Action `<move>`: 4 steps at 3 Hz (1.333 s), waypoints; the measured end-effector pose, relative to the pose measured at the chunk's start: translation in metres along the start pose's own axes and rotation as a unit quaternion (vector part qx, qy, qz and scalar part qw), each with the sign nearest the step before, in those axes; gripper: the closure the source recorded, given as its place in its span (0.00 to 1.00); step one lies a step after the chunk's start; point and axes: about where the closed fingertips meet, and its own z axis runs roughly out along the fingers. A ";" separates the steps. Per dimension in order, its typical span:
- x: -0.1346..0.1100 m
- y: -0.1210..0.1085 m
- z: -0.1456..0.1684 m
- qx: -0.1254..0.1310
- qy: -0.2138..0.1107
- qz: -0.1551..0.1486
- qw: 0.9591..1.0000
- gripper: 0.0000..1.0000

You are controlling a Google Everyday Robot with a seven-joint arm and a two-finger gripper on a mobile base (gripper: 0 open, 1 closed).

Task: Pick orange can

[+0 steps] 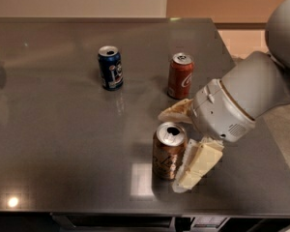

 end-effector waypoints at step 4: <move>-0.023 -0.022 -0.031 -0.002 -0.006 -0.006 1.000 1.00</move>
Offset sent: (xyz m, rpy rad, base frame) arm 0.0124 -0.0030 0.0055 0.0111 0.0095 0.0021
